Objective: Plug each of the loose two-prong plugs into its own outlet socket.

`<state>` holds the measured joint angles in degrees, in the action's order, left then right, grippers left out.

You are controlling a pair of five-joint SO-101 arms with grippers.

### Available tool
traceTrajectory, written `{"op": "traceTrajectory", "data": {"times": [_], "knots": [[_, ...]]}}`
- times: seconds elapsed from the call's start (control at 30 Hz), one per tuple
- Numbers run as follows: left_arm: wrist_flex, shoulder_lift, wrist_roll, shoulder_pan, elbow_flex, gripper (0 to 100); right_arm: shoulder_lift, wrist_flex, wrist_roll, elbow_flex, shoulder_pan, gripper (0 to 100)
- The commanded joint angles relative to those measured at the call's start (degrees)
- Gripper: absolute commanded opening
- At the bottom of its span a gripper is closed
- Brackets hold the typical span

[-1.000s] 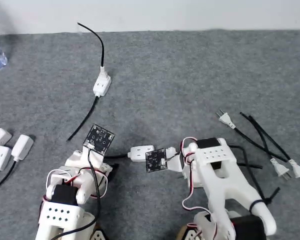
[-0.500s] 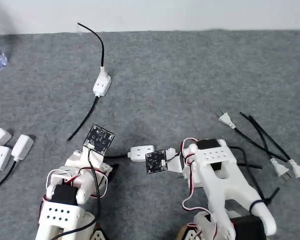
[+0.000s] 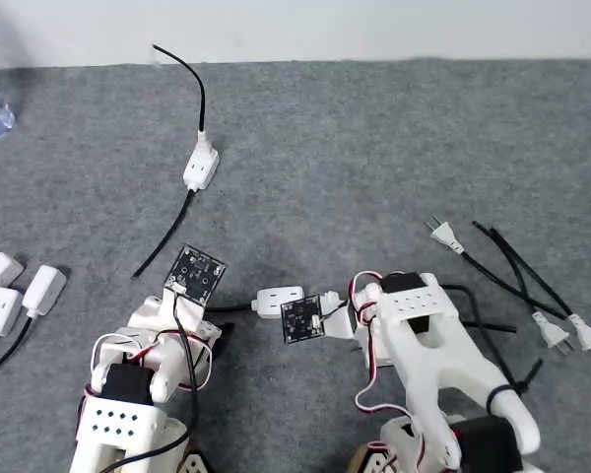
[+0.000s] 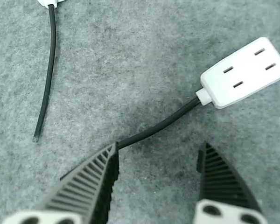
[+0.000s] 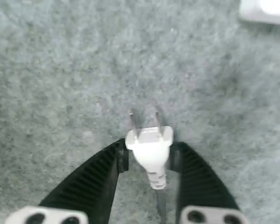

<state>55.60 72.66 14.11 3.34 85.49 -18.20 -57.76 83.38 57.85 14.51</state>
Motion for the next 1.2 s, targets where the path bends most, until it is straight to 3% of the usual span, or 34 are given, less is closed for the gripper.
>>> {"op": "traceTrajectory", "data": {"times": [0.0, 0.17, 0.5, 0.8, 0.9, 1.17], "knots": [[-1.2, 0.7, 0.4, 0.5, -0.3, 26, 0.5, 0.0, 0.3, 0.4, 1.5, 1.5], [-1.2, 0.7, 0.4, 0.5, -0.3, 26, 0.4, 0.3, -1.1, 0.4, 1.5, 0.9], [-5.5, 0.7, -1.5, 1.8, -0.4, 26, 0.4, 0.8, -31.3, -11.8, 2.0, 0.8], [-14.5, 0.8, -14.5, 15.6, -0.7, 26, 0.0, -8.5, -42.8, -19.3, 6.5, 0.8], [-16.3, 0.8, -19.6, 16.4, -0.7, 26, -2.8, -12.4, -44.7, -22.1, 6.7, 0.8], [-18.5, 0.8, -20.5, 16.9, -0.4, 26, -13.9, -20.8, -48.3, -22.9, 13.2, 0.8]]}}
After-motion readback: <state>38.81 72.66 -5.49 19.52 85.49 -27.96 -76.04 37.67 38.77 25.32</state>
